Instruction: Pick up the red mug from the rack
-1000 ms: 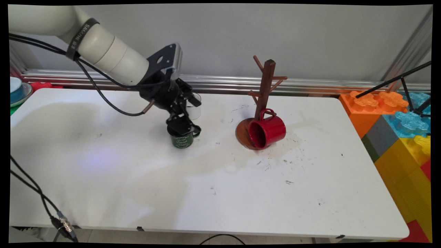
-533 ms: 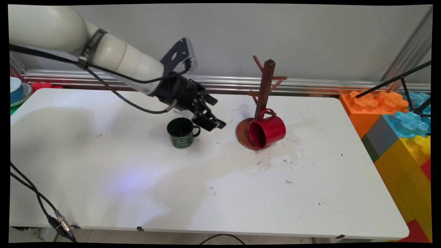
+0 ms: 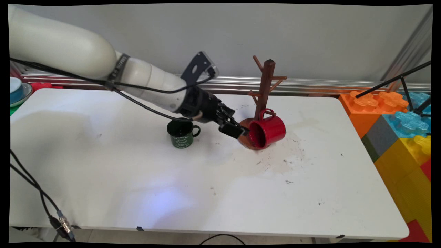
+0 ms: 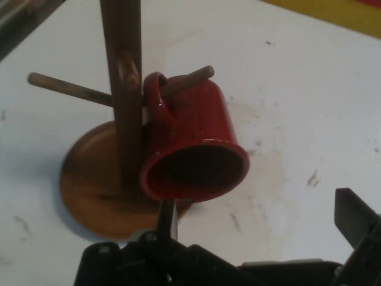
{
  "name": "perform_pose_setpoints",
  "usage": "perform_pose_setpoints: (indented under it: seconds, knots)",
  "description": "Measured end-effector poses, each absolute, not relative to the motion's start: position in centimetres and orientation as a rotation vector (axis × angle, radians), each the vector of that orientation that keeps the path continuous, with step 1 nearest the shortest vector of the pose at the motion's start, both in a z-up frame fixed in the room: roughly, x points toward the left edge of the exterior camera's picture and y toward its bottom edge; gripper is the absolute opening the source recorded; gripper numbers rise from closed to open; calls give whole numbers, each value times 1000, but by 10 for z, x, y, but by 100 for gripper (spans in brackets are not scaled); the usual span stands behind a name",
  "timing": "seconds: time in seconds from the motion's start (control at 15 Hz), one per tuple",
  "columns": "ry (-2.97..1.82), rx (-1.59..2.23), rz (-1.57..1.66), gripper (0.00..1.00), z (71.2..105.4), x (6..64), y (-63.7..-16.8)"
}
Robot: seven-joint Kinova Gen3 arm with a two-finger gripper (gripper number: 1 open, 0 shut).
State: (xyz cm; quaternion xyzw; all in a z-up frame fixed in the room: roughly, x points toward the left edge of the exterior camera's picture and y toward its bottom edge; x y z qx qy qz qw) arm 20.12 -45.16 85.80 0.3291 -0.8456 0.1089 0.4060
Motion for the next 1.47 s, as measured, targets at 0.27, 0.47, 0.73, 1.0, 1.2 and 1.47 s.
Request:
perform_pose_setpoints:
  seconds: [0.27, 0.47, 0.73, 1.0, 1.2, 1.47]
  knots:
    - [-2062, 947, 214, 100, 838, 179, -451]
    - [-2011, 1022, 178, 100, 825, 166, -454]
    - [-1958, 1085, 135, 100, 810, 150, -458]
    - [-1913, 1138, 106, 100, 795, 136, -466]
    - [-1895, 1161, 95, 100, 785, 128, -470]
    - [-1872, 1187, 82, 100, 773, 119, -478]
